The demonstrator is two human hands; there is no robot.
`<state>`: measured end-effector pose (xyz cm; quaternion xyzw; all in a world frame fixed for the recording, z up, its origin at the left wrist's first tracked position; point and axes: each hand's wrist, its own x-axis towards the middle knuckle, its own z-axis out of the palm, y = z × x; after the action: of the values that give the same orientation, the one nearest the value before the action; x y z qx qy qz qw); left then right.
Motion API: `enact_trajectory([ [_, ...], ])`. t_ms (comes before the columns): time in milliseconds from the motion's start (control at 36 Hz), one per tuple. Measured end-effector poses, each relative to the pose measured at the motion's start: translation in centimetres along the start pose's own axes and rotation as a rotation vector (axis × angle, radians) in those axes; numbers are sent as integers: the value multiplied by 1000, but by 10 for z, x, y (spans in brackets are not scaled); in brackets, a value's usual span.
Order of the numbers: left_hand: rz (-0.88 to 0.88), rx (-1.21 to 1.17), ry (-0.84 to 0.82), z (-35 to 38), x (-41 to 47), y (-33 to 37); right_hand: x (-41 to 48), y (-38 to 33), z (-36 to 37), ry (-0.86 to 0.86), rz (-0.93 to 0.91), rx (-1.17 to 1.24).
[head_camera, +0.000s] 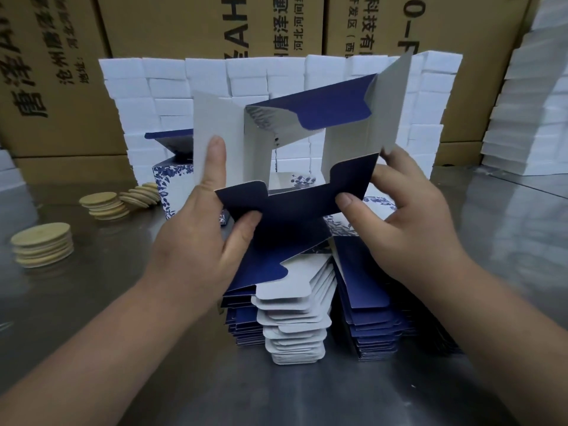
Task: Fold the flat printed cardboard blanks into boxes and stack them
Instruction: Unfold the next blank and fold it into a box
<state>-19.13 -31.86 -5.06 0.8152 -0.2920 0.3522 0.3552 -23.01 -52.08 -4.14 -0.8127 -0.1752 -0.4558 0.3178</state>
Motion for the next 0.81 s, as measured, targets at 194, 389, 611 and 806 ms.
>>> enact_trajectory([
  [194,-14,-21,50,3,2,-8,-1,-3,0,49,-2,-16],
  [389,-36,-11,90,3,0,-7,-2,-7,1,102,-19,-108],
  [611,-32,155,95,2,0,0,-2,-8,3,79,16,-146],
  [806,1,142,155,0,0,-1,-4,-3,4,80,45,-130],
])
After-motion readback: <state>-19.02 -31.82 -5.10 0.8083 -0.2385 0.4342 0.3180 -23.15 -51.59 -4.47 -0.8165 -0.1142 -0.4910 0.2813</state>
